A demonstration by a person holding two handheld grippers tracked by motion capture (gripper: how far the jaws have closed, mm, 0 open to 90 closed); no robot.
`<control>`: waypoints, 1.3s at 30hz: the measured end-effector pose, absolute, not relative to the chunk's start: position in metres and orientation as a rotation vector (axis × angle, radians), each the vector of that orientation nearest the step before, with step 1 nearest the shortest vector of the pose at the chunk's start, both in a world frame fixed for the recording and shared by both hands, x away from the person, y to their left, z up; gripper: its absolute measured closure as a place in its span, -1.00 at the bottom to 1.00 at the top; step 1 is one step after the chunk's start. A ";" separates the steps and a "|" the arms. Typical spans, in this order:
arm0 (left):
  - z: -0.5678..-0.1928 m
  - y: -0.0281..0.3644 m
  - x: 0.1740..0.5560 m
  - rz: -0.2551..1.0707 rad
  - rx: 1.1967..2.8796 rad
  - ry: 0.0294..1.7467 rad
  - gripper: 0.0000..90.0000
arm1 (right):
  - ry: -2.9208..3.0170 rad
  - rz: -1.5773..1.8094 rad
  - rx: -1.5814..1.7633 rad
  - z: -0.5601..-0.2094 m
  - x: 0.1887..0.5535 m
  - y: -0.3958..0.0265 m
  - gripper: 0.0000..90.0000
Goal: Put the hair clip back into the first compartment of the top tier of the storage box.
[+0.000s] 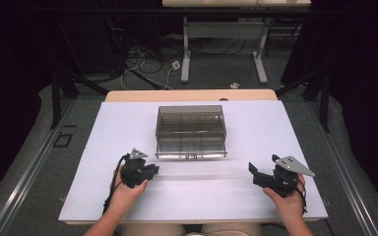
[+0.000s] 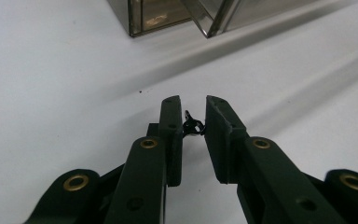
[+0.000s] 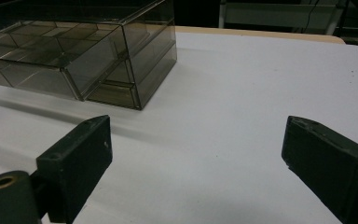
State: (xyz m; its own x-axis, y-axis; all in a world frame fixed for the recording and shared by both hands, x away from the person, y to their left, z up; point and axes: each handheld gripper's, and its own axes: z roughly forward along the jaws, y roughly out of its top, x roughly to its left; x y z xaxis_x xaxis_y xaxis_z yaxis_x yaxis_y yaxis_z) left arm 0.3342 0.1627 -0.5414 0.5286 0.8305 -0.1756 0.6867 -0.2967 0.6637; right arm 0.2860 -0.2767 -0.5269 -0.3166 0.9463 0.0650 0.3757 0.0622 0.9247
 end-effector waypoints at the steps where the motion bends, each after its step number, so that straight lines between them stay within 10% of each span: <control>1: -0.540 0.164 0.334 0.255 2.041 1.239 0.71 | 1.754 1.242 1.323 -0.527 0.286 -0.277 -0.82; 39: -0.511 0.182 0.324 0.324 1.843 1.229 0.73 | 1.760 1.239 1.319 -0.527 0.286 -0.276 -0.81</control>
State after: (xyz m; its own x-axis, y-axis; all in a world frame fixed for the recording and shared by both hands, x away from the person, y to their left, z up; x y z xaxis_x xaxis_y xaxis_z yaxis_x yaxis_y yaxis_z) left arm 0.3238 0.1822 -0.5107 0.4780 0.8455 -0.2382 0.6187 -0.1316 0.7745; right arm 0.2862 -0.2761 -0.5272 -0.3200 0.9454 0.0621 0.3776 0.0671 0.9235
